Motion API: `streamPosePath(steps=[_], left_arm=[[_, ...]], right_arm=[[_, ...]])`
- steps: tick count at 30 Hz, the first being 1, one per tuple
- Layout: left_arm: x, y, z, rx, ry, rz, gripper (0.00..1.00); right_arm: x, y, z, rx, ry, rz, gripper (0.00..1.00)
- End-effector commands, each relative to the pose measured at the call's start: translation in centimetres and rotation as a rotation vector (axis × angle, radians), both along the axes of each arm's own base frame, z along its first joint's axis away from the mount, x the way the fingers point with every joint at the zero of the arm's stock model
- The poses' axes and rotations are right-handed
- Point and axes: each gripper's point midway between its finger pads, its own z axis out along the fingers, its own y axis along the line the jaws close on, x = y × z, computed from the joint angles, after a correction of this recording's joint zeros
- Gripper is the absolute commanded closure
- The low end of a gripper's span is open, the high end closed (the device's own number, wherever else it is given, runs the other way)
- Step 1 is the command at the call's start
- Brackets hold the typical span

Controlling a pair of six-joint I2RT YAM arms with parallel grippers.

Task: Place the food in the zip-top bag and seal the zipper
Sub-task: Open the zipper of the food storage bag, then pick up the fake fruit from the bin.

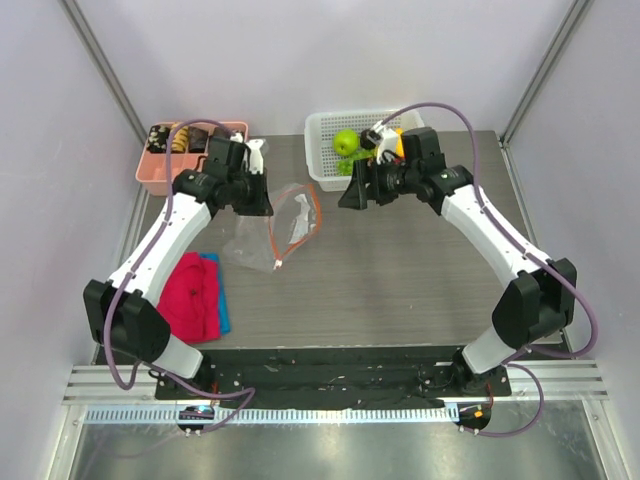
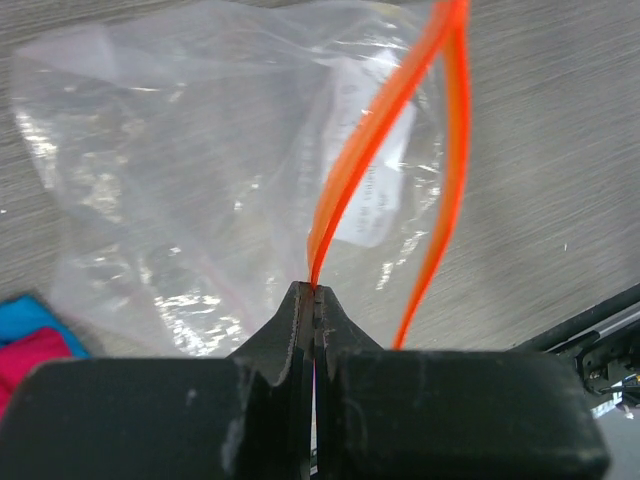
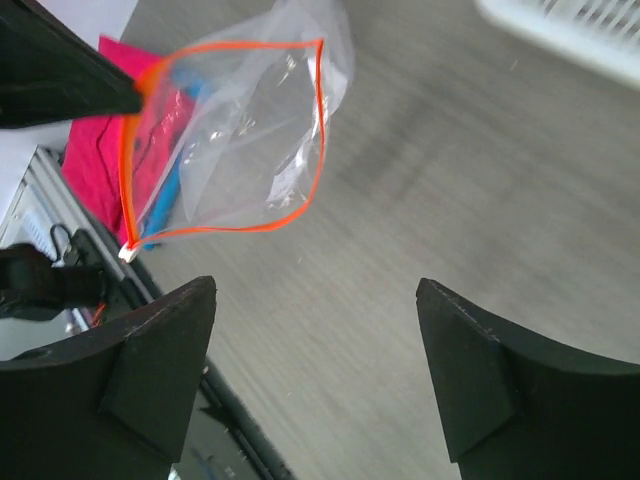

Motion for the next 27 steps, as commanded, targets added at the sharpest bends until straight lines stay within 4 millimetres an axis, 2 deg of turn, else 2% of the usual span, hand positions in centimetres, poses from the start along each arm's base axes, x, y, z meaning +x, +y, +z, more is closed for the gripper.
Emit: streamPosePath(steps=[1,3,4,5,6,7,8,9,10,13,15,19,20,21,23,27], left_arm=[[1.8,-1.3,2.1,-0.067,-0.051,0.004,1.00],[2.2,-1.5,1.9,-0.071,-0.049,0.004,1.00],[2.3,-1.6,2.0,-0.075,-0.052,0.004,1.00],[2.5,-1.7,1.9,-0.079,-0.048,0.003,1.00],[2.5,-1.8,1.9,-0.082,-0.050,0.003,1.00],[2.6,-1.9,2.0,-0.087,-0.050,0.002,1.00],[2.6,-2.0,1.8,-0.091,-0.044,0.001,1.00],[2.7,-2.0,1.8,-0.093,-0.046,0.000,1.00],[2.7,-2.1,1.6,-0.095,-0.041,0.001,1.00],[2.7,-2.1,1.6,-0.097,-0.042,0.001,1.00],[2.7,-2.1,1.4,-0.095,-0.041,0.001,1.00],[2.7,-2.1,1.2,-0.093,-0.043,-0.001,1.00],[2.7,-2.1,1.2,-0.094,-0.043,0.000,1.00],[2.6,-2.1,0.9,-0.094,-0.039,-0.001,1.00],[2.7,-2.1,0.9,-0.093,-0.042,-0.001,1.00],[2.9,-1.9,0.9,-0.082,-0.050,0.001,1.00]], right_arm=[[4.6,-2.5,4.1,-0.032,-0.178,-0.061,0.12],[7.5,-3.9,3.3,-0.055,-0.170,-0.125,0.09],[9.5,-5.6,4.5,-0.057,-0.201,-0.182,0.08],[10.9,-6.7,4.5,-0.080,-0.211,-0.234,0.08],[12.6,-7.6,2.7,-0.106,-0.184,-0.263,0.08],[14.0,-8.7,3.6,-0.112,-0.212,-0.298,0.08],[15.1,-9.4,3.0,-0.129,-0.209,-0.318,0.08],[16.5,-10.3,1.3,-0.171,-0.195,-0.352,0.08],[17.7,-11.0,1.4,-0.190,-0.213,-0.382,0.08],[20.6,-13.4,-0.5,-0.273,-0.217,-0.467,0.09],[21.7,-14.7,-1.3,-0.323,-0.222,-0.504,0.09],[23.4,-15.9,-3.1,-0.400,-0.231,-0.523,0.09],[23.8,-15.8,-4.5,-0.411,-0.213,-0.518,0.09],[24.1,-15.9,-4.7,-0.412,-0.213,-0.521,0.09],[24.5,-15.9,-6.5,-0.427,-0.184,-0.520,0.09],[25.1,-16.0,-8.9,-0.447,-0.154,-0.515,0.10]])
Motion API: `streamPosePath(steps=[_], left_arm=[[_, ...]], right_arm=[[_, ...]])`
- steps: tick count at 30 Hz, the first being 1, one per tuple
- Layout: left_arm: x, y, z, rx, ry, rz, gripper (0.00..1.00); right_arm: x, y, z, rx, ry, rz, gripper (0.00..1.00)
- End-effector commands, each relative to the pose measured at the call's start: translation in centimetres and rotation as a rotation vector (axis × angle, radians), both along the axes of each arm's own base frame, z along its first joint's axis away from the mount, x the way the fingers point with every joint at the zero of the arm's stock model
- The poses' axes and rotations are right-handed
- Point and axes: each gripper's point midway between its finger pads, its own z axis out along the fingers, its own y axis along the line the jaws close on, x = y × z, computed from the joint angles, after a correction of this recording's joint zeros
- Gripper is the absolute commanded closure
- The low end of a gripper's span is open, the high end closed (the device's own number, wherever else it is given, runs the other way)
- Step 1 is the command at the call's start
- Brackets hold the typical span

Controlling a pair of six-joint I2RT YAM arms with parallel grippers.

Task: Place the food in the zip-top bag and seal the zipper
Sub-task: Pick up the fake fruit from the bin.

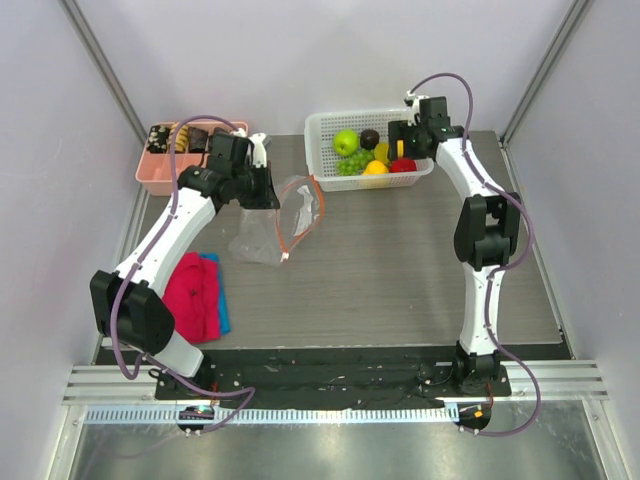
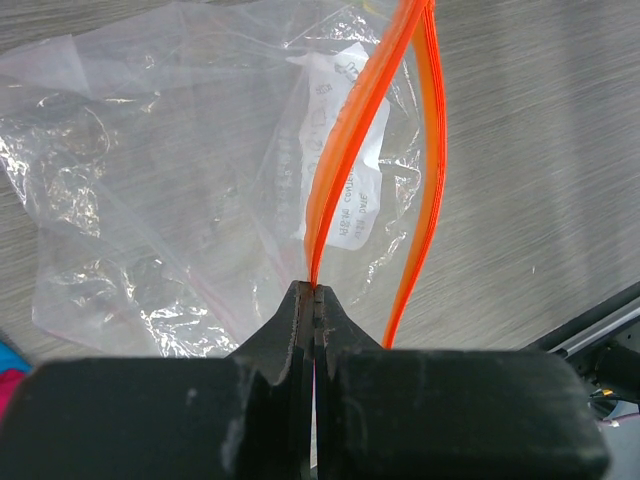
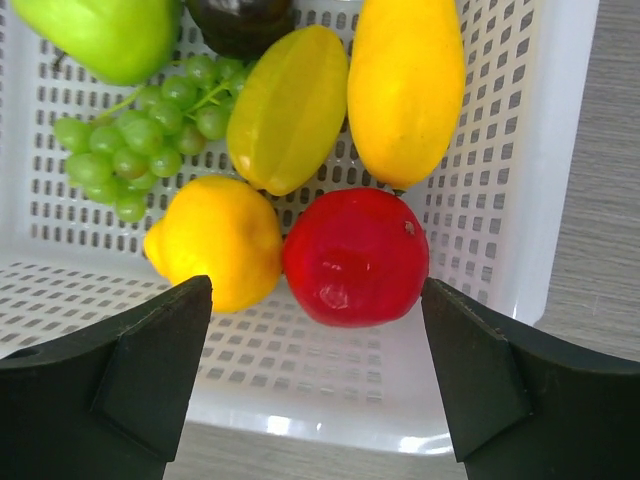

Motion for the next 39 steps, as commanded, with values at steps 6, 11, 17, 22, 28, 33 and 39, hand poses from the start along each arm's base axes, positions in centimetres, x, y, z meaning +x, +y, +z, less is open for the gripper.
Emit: streamPosePath(steps=[6,11,17,22,28,33,39], left_arm=[[1.0,-0.3,1.0,-0.015,-0.051,-0.008,1.00],[1.3,-0.5,0.8,-0.014,-0.049,-0.010,1.00],[1.6,-0.5,0.5,-0.008,-0.041,-0.007,1.00],[1.7,-0.6,0.2,-0.009,-0.030,-0.005,1.00],[2.1,-0.6,0.7,-0.008,-0.042,-0.003,1.00],[2.3,-0.5,0.9,-0.005,-0.047,0.006,1.00],[2.2,-1.0,1.2,-0.033,-0.032,0.004,1.00]], right_arm=[[1.2,-0.2,-3.0,-0.058,0.018,0.001,0.10],[1.2,0.5,-5.3,-0.078,0.052,0.023,0.10],[1.2,1.2,-6.5,-0.078,0.072,0.049,0.14],[1.3,1.5,-6.1,-0.072,0.071,0.071,0.33],[1.6,1.6,-4.1,-0.065,0.038,0.073,0.56],[2.4,1.6,-0.9,-0.058,-0.031,0.068,0.74],[2.6,1.5,5.1,-0.028,-0.140,0.065,0.80]])
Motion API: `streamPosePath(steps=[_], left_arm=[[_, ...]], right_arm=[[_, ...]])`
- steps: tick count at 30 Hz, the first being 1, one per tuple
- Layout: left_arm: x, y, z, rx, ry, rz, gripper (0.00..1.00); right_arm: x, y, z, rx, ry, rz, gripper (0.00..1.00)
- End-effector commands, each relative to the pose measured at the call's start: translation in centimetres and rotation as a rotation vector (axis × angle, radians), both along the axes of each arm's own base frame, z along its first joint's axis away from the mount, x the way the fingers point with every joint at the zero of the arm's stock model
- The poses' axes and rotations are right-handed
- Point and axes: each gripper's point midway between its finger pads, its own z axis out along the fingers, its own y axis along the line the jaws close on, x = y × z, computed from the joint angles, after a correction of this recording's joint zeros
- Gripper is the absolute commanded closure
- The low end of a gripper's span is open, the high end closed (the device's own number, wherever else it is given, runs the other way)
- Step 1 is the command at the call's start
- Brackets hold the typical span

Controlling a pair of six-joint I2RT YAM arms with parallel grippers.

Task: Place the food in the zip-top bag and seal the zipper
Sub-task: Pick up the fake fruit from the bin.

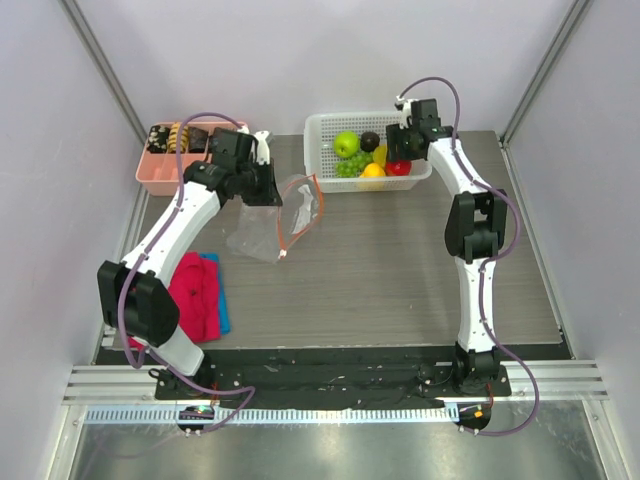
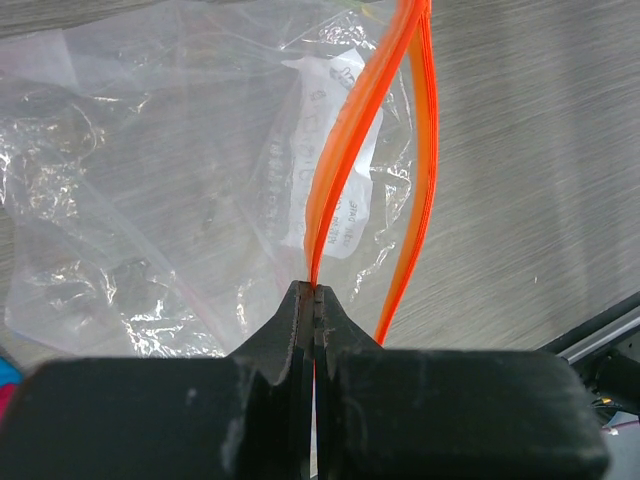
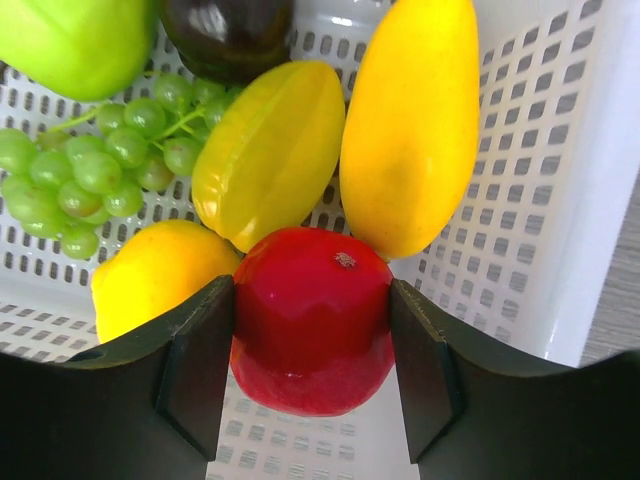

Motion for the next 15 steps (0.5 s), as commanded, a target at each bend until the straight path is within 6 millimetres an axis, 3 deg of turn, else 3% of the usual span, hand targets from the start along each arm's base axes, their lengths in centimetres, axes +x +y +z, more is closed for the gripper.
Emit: streamPosePath(steps=[1,6,15], left_arm=[[0.9,-0.6,1.8,-0.039,-0.043,-0.001,1.00],[1.0,-1.0,1.7,-0.058,-0.028,-0.001,1.00],[0.7,-2.1,1.6,-0.135,0.027,-0.012,1.00]], right_arm=[[0.7,0.6,9.6,0.046,-0.185,0.018,0.80],[0.0,0.9,13.0,0.112,-0.229,0.021,0.81],[-5.3,5.6,21.3,0.430,-0.245,0.156,0.82]])
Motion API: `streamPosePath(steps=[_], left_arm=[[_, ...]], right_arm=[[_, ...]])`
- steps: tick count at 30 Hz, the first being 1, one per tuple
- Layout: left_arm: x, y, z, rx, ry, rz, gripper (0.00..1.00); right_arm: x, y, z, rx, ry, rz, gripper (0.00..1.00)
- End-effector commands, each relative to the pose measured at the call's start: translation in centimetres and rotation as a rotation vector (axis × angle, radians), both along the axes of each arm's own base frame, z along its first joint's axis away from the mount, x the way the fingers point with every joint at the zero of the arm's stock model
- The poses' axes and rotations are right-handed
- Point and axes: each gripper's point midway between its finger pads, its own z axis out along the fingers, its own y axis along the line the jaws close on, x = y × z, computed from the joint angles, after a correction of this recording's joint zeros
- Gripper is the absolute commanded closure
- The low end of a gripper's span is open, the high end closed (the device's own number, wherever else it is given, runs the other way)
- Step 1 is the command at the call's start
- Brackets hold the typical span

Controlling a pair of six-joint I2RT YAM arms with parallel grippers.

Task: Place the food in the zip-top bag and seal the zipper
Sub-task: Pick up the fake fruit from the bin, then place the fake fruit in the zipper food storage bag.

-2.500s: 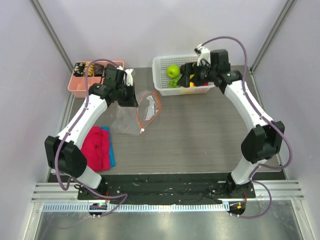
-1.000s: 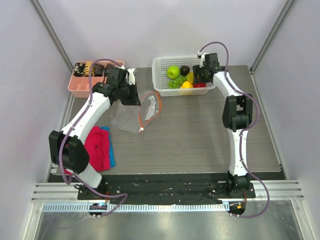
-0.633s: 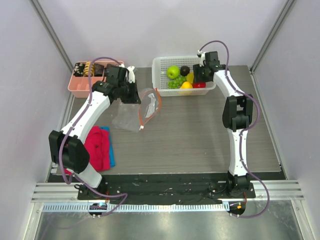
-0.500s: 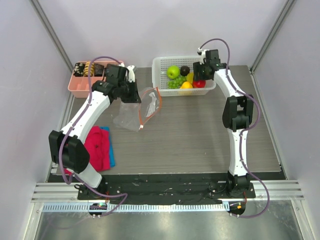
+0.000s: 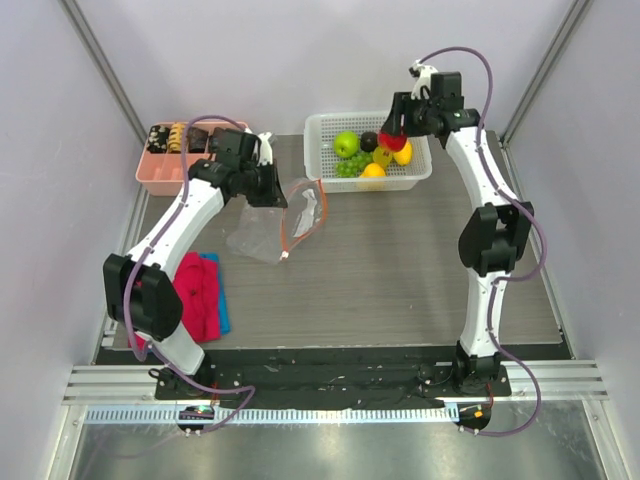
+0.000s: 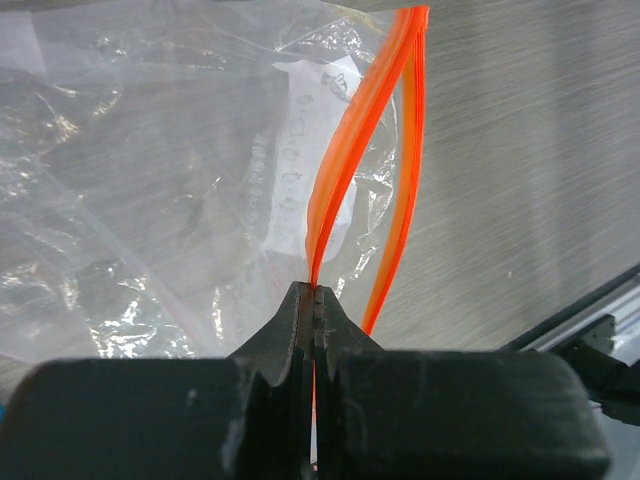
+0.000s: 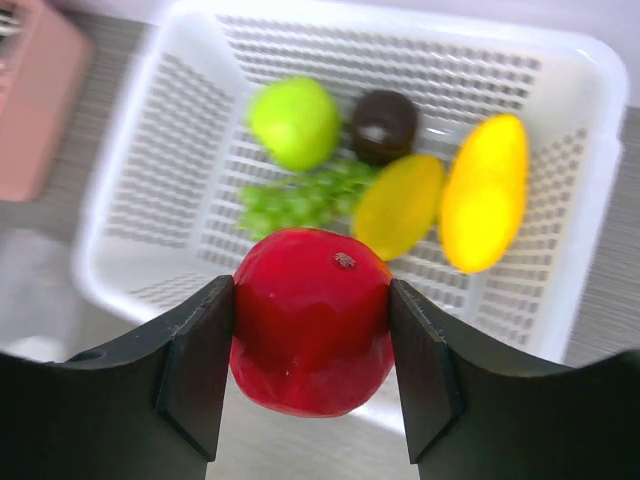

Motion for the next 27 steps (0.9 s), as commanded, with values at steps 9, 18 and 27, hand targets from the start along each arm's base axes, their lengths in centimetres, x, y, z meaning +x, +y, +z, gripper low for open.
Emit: streamPosePath(steps=[9,18,27], left_arm=[[0.9,-1.6,3.4,-0.281,0.067,0.025,1.00],[0.7,-1.9,5.6,-0.494,0.152,0.029,1.00],[0.9,-1.1,6.7,-0.623,0.186,0.046,1.00]], right_arm=[[-11.3,9.8,15.3,0.605,-0.034,0.277,0.82],[-17.4,17.4,16.1,0.666,-0.043,0.438,0.81],[-19.4,21.4,9.3,0.541,-0.014,0.441,0.78]])
